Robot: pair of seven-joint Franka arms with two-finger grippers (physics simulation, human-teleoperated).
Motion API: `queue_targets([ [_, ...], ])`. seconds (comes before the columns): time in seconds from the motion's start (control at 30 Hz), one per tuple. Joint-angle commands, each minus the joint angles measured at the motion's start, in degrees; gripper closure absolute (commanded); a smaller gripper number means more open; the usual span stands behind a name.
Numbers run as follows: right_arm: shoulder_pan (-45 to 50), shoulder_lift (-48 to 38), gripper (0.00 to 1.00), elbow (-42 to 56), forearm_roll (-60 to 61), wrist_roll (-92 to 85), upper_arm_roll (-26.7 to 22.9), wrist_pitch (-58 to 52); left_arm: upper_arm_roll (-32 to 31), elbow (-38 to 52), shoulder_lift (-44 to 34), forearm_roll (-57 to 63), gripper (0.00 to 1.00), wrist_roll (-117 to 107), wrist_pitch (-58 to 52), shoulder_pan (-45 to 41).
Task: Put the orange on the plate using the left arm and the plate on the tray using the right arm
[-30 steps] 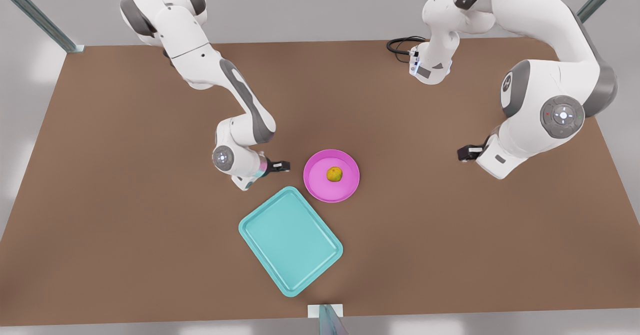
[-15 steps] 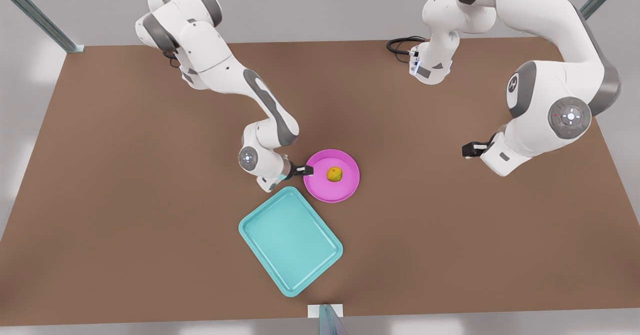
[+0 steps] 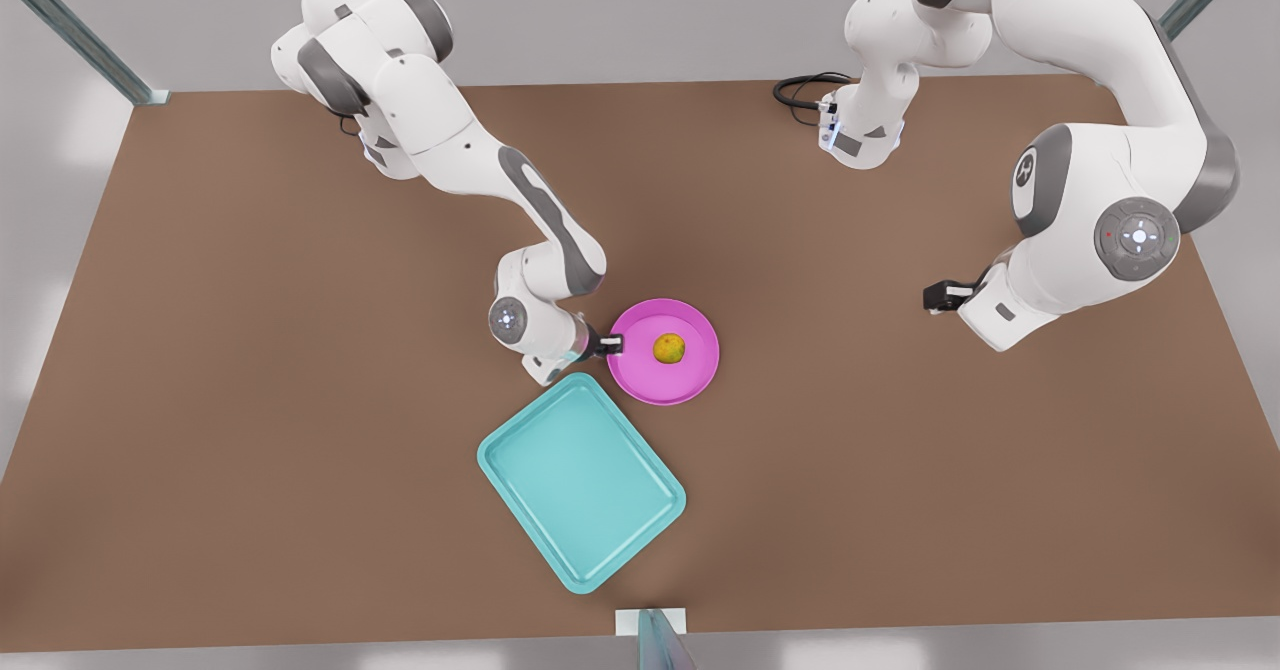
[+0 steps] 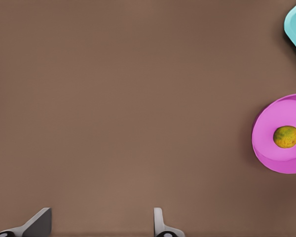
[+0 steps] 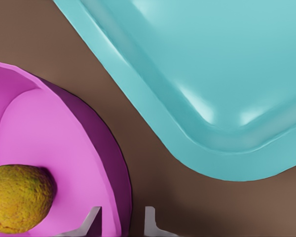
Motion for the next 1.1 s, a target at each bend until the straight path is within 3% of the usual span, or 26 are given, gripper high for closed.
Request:
queue_targets([
  [0.0, 0.02, -0.06, 0.62, 0.04, -0.31, -0.9, 0.0, -0.32, 0.01, -0.04, -0.02, 0.04, 0.0, 1.84, 0.04, 0.0],
  [0.1, 0.02, 0.2, 0.72, 0.13, -0.67, -3.53, 0.0, -0.58, 0.01, 0.05, -0.2, 0.04, 0.0, 1.84, -0.05, 0.0],
  [0.23, 0.02, 0.73, 0.73, 0.48, -0.58, -3.89, 0.0, -0.67, 0.01, 0.05, -0.2, 0.04, 0.0, 1.84, -0.05, 0.0],
  [0.27, 0.1, 0.64, 0.78, 0.48, -0.58, -3.89, 0.0, -0.76, 0.01, 0.05, -0.2, 0.04, 0.0, 1.84, -0.05, 0.0],
  [0.63, -0.51, -2.26, 0.79, 2.15, 0.04, -3.8, 0.71, -1.11, 0.01, 0.05, -0.11, 0.04, 0.0, 1.84, -0.23, -0.09],
  [0.8, -2.53, -2.52, 0.79, 8.56, 0.3, 6.65, 0.0, -2.6, 0.01, -0.04, -0.11, 0.04, 0.0, 1.84, -0.14, 0.0],
  [1.07, -15.54, -0.85, 0.79, 15.07, 2.76, 8.94, -0.26, -3.31, 0.01, -0.04, -0.02, -0.05, 0.0, 1.93, -0.14, 0.0],
])
